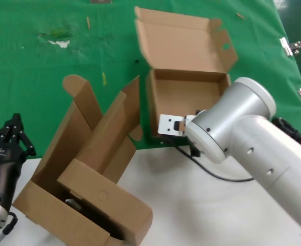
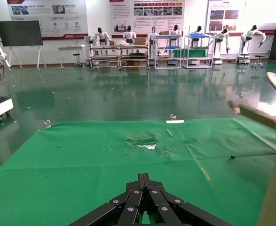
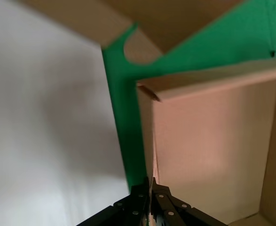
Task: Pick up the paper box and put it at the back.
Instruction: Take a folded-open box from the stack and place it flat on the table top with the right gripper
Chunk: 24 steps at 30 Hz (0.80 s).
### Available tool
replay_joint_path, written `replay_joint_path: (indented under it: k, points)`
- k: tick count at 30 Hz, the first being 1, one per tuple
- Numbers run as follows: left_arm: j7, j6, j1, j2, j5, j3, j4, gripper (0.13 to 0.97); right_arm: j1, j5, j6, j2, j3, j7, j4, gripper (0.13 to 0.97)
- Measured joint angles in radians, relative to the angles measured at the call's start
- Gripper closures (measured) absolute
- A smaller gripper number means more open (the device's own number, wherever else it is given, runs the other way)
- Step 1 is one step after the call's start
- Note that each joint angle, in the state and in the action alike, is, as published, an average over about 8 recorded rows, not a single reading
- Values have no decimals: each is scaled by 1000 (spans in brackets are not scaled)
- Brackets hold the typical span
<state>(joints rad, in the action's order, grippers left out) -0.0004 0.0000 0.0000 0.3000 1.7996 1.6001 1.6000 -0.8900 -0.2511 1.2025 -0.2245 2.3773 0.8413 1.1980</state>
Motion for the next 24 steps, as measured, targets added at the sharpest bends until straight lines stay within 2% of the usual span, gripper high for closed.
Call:
replay_joint_path:
  k: [8,16,24]
  points:
    - [0,0,0,0,0,0,0,957,0,56,5,89,-53,40,-60,958]
    - [0,0,0,0,0,0,0,957,8,97,84,79,-74,18,-15,958]
    - [0,0,0,0,0,0,0,957,61,178,86,51,-109,27,39,958]
